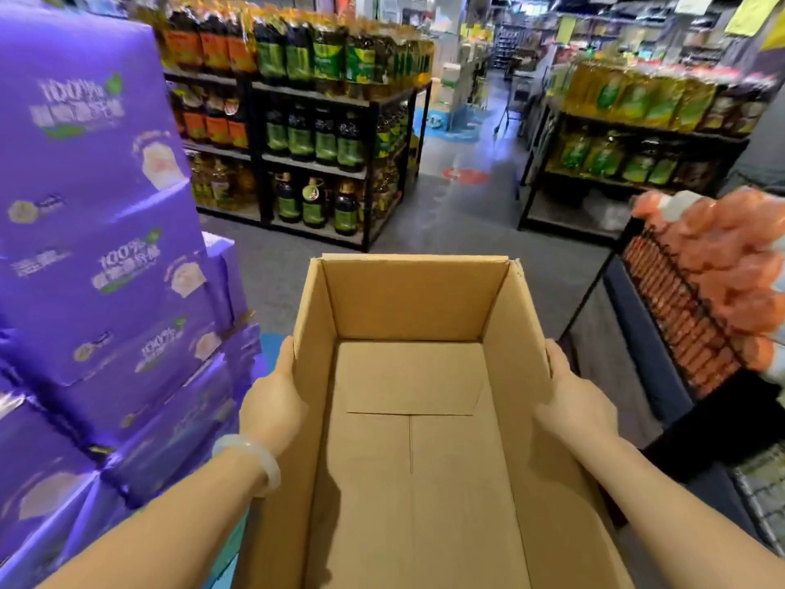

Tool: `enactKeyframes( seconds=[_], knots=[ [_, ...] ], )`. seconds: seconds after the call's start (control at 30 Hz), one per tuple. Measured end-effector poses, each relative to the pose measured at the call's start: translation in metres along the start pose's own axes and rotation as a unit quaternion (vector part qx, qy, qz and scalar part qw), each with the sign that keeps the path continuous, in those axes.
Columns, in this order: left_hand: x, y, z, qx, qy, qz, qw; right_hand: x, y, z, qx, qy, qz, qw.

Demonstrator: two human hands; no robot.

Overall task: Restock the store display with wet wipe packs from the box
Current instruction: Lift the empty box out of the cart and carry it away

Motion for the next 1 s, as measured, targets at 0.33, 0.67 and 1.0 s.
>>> enactKeyframes(
  seconds=[0.33,0.67,1.0],
  knots=[
    [-0.016,0.273,0.014,0.098,-0.032,-0.038,0.994,-0.031,0.314,0.168,0.108,-0.075,0.053,0.99],
    [-0.008,0.44,0.102,0.273,-0.083,-0.09,0.954,-0.138,0.545,0.362,0.219,-0.171,0.166,0.946],
    [-0.075,0.514,0.247,0.477,-0.105,-0.099,0.867,-0.335,0.673,0.518,0.326,-0.224,0.246,0.885]
  ],
)
Point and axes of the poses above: each hand's wrist, its own y-axis towards the middle knuckle, its own x-axis out of the back of the hand, z = x × y, the point moved 10 cm from there along y, towards the middle knuckle, and after that the axes turned 9 degrees about z, right-handed, at the moved point
